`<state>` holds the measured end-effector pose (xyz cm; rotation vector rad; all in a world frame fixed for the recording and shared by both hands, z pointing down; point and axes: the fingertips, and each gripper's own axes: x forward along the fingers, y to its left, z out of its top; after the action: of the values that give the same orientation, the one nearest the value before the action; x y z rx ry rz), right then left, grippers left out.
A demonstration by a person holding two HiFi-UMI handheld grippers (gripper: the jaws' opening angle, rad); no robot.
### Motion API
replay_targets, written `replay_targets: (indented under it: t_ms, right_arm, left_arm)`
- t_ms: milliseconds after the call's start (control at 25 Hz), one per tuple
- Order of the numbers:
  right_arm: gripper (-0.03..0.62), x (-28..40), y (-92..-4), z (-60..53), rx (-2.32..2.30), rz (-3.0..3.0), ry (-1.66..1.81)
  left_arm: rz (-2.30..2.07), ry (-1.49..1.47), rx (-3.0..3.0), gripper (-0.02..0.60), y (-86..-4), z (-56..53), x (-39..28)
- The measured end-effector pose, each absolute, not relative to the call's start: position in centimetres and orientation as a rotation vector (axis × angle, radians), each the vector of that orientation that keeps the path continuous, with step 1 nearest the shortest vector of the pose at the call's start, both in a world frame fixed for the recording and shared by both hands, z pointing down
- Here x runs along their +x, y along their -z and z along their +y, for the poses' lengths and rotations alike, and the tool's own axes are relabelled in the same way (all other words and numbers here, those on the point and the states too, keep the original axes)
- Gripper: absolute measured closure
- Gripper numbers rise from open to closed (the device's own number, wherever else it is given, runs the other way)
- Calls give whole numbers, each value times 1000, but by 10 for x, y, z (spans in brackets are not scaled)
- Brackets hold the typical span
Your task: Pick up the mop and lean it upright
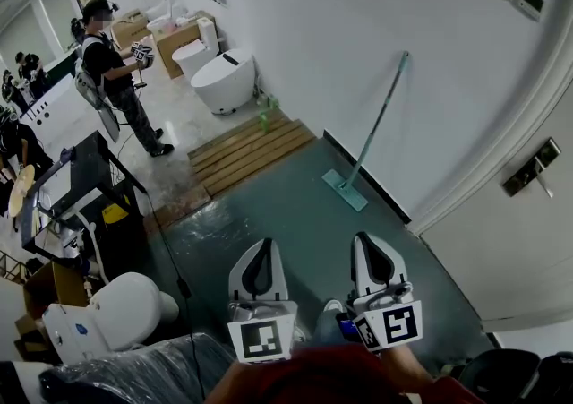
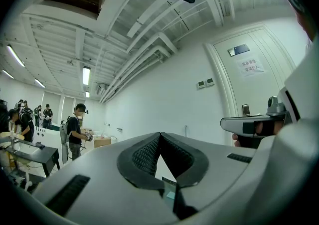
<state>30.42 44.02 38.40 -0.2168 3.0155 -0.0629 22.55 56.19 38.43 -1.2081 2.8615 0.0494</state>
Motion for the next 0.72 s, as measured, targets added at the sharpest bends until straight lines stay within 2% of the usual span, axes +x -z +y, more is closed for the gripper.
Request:
replay_targets:
  t_ms: [320, 720]
  right_arm:
    - [576, 265, -384, 411, -186, 2998, 75]
    - [576, 211, -392, 310, -255, 2989, 132]
  left_arm:
    - [2839, -27, -1196, 568, -380, 529, 193]
    - [2846, -31, -1266, 568, -382, 431, 138]
